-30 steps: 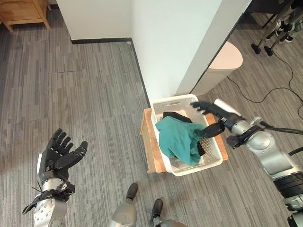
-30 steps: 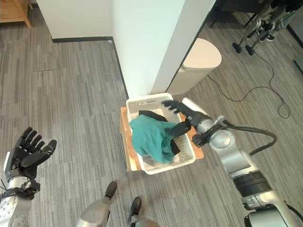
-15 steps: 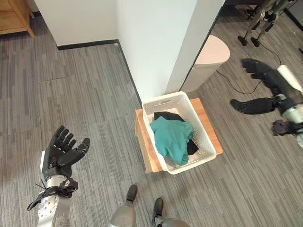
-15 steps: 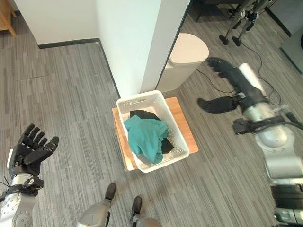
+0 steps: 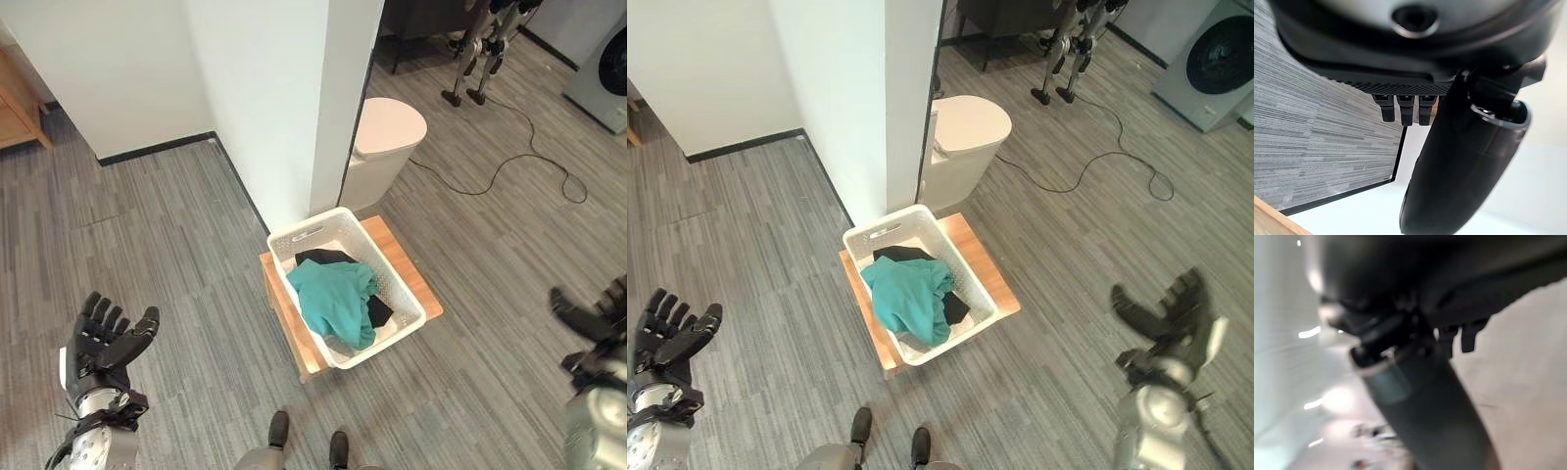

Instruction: Pick up bed clothes into laundry basket.

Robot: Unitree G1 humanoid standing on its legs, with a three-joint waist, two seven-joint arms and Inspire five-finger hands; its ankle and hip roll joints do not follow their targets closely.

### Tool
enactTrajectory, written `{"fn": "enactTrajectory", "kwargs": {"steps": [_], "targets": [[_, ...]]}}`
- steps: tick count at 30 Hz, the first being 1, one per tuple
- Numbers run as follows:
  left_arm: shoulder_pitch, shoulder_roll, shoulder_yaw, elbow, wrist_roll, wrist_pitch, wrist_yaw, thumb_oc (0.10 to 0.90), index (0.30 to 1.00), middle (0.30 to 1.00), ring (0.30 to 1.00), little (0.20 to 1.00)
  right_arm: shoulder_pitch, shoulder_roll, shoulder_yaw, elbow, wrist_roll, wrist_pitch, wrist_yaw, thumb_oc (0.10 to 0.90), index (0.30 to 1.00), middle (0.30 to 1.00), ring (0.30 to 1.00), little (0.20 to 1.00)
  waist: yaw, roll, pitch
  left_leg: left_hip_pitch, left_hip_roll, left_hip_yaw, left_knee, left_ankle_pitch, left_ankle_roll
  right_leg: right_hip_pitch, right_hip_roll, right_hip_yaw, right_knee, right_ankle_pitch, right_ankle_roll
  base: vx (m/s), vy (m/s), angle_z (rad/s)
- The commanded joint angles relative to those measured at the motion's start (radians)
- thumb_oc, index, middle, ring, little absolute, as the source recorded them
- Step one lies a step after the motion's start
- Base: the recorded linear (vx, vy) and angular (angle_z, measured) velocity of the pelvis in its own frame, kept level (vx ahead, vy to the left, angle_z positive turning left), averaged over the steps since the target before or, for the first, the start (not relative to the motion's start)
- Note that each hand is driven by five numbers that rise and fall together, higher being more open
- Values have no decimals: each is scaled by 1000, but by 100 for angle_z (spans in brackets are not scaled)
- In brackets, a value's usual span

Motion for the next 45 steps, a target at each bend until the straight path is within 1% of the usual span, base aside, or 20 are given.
{"fn": "enactTrajectory", "kwargs": {"steps": [1, 2, 3, 4, 6, 8, 14, 15, 17, 18, 19, 22, 23, 24, 27, 29, 30, 31, 32, 45], "targets": [[-49, 100, 36, -56, 20, -76, 37, 800, 900, 900, 900, 900, -120, -67, 13, -72, 96, -101, 12, 800, 900, 900, 900, 900, 8, -12, -61, 57, 41, -31, 4, -103, 1, -55, -75, 6, 103, -44, 49, -72, -10, 2], [-49, 101, 36, -56, 20, -76, 37, 800, 900, 900, 900, 900, -120, -67, 12, -72, 95, -101, 12, 800, 900, 900, 900, 900, 8, -12, -61, 56, 41, -32, 4, -103, 0, -58, -75, 6, 107, -46, 49, -142, 12, 15], [-93, 125, -1, -42, 10, -86, 31, 800, 900, 900, 900, 900, -136, -79, 21, -81, 70, -96, 25, 800, 900, 900, 900, 900, -32, 6, -58, 26, 36, -97, 13, -83, 8, -91, 3, 220, 217, -118, 39, -89, 13, 31], [-96, 125, -1, -40, 10, -87, 30, 800, 900, 900, 900, 900, -138, -79, 20, -81, 70, -96, 25, 800, 900, 900, 900, 900, -27, 6, -64, 17, 38, -93, 11, -77, 6, -108, 7, 225, 228, -117, 39, -48, -26, 75], [-117, 120, -32, -33, 6, -97, 1, 800, 900, 900, 900, 900, -126, -113, -10, -84, 15, -105, 13, 800, 900, 900, 900, 900, -42, 13, -81, -15, 16, -208, 24, -48, 2, -80, 95, 486, 302, -172, 28, 10, -109, 135], [-125, 112, -45, -35, 4, -106, -15, 800, 900, 900, 900, 900, -128, -140, -24, -94, -24, -114, 1, 800, 900, 900, 900, 900, -31, 18, -79, -41, -4, -273, 40, -25, -17, -52, 123, 530, 296, -198, 12, -159, -203, 165], [-99, 45, -45, -48, -15, -120, -16, 800, 900, 900, 900, 900, -157, -186, 27, -108, -60, -104, 25, 800, 900, 900, 900, 900, -2, 12, -58, -173, -29, -403, 53, 84, -83, -6, 147, 404, 177, -173, -54, -269, -282, 167], [-84, 30, -69, -38, -10, -109, -32, 800, 900, 900, 900, 900, -170, -218, 27, -143, -56, -109, 28, 800, 900, 900, 900, 900, -46, -33, -23, -221, -4, -194, 283, -42, -41, -55, 123, 348, 191, -135, -64, -537, -220, 208], [-70, 30, -65, -41, -10, -101, -40, 800, 900, 900, 900, 900, -179, -202, 39, -162, -50, -113, 16, 800, 900, 900, 900, 900, -46, -42, -27, -212, 6, -148, 363, -102, -29, -62, 107, 311, 177, -126, -67, -417, -134, 225], [-49, 18, -57, -36, -9, -94, -45, 800, 900, 900, 900, 900, -176, -174, 35, -194, -56, -123, 15, 800, 900, 900, 900, 900, -57, -58, -30, -178, 76, -12, 485, -131, -16, -63, 69, 211, 140, -106, -71, -309, -128, 160], [-48, 19, -55, -37, -9, -93, -45, 800, 900, 900, 900, 900, -175, -171, 36, -197, -58, -122, 14, 800, 900, 900, 900, 900, -63, -58, -31, -187, 76, -18, 493, -128, -17, -64, 70, 205, 135, -99, -71, -317, -130, 81], [-49, 24, -52, -37, -1, -95, -54, 800, 900, 900, 900, 900, -152, -152, 32, -221, -127, -125, 5, 800, 900, 900, 900, 900, -107, -42, -77, -19, 238, 216, 467, -153, -41, -73, 42, -4, 95, -103, -61, -222, -39, 222], [-76, 30, -82, -22, -1, -91, -60, 800, 900, 900, 900, 900, -127, -142, 36, -209, -152, -122, 2, 800, 900, 900, 900, 900, -131, -13, -101, 70, 293, 332, 385, -168, -79, -66, 22, -145, 84, -120, -45, -280, 52, 235], [-88, 31, -94, -16, -1, -89, -63, 800, 900, 900, 900, 900, -110, -134, 32, -212, -164, -120, 5, 800, 900, 900, 900, 900, -139, -2, -106, 93, 308, 389, 352, -166, -94, -65, 4, -214, 89, -121, -43, -195, 67, 298], [-110, 44, -134, -28, 3, -78, -80, 800, 900, 900, 900, 900, -73, -123, 35, -214, -183, -108, 14, 800, 900, 900, 900, 900, -152, 30, -114, 114, 293, 420, 277, -216, -113, -59, -42, -340, 111, -140, -27, -162, 154, 372], [-89, 49, -158, -69, 22, -66, -101, 800, 900, 900, 900, 900, -45, -86, 79, -227, -202, -90, 54, 800, 900, 900, 900, 900, -125, 74, -107, 105, 187, 304, 132, -209, -70, -78, -129, -438, 186, -99, 9, -311, 514, 263], [-115, 98, -162, -46, 66, -86, -90, 800, 900, 900, 900, 900, -26, -54, 154, -234, -212, -77, 112, 800, 900, 900, 900, 900, -194, 67, -80, 61, 119, 169, 126, -189, -15, -160, -72, -57, 298, -114, 55, -264, 420, 317], [-116, 99, -161, -43, 67, -88, -91, 800, 900, 900, 900, 900, -28, -53, 156, -233, -213, -77, 112, 800, 900, 900, 900, 900, -191, 65, -82, 58, 117, 174, 125, -185, -15, -168, -72, -52, 300, -112, 55, -205, 390, 317], [-125, 110, -163, -23, 130, -95, -80, 800, 900, 900, 900, 900, -16, -47, 185, -229, -213, -71, 133, 800, 900, 900, 900, 900, -198, 68, -94, 58, 81, 115, 101, -173, 0, -157, -10, 184, 296, -125, 55, -7, 134, 290], [-40, 29, -243, 18, 200, -83, -90, 800, 900, 900, 900, 900, 28, -5, 368, -181, -152, -60, 230, 800, 900, 900, 900, 900, -92, 33, -167, 70, 37, 36, 25, -118, 9, -33, -48, 81, 78, -65, 32, 1, -14, 13]]}}
